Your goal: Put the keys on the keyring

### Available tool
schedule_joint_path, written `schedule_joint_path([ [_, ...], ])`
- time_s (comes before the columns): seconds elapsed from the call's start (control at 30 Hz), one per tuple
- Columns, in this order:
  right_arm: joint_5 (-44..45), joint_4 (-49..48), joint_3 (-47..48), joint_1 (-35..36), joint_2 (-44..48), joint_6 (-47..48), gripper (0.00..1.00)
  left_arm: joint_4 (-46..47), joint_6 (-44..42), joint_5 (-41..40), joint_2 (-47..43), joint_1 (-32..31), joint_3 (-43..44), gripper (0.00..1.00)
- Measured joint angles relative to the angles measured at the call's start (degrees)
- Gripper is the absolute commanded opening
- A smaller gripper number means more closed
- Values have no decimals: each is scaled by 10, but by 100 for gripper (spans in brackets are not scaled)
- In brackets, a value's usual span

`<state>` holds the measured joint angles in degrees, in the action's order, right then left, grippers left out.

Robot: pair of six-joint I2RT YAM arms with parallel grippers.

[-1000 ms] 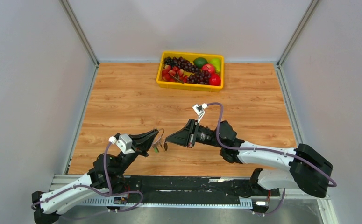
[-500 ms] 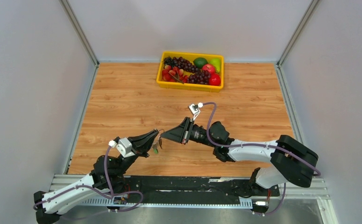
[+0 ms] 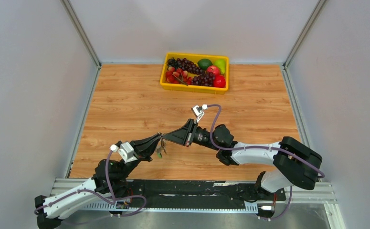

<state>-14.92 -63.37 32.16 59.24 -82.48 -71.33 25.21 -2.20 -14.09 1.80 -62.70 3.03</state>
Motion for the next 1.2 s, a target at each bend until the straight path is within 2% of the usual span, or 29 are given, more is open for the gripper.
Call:
schedule_joint_path([
  [1.2,4,-31,35,6,-32,-13,0,36,-12,9,-3,4,-5,1],
])
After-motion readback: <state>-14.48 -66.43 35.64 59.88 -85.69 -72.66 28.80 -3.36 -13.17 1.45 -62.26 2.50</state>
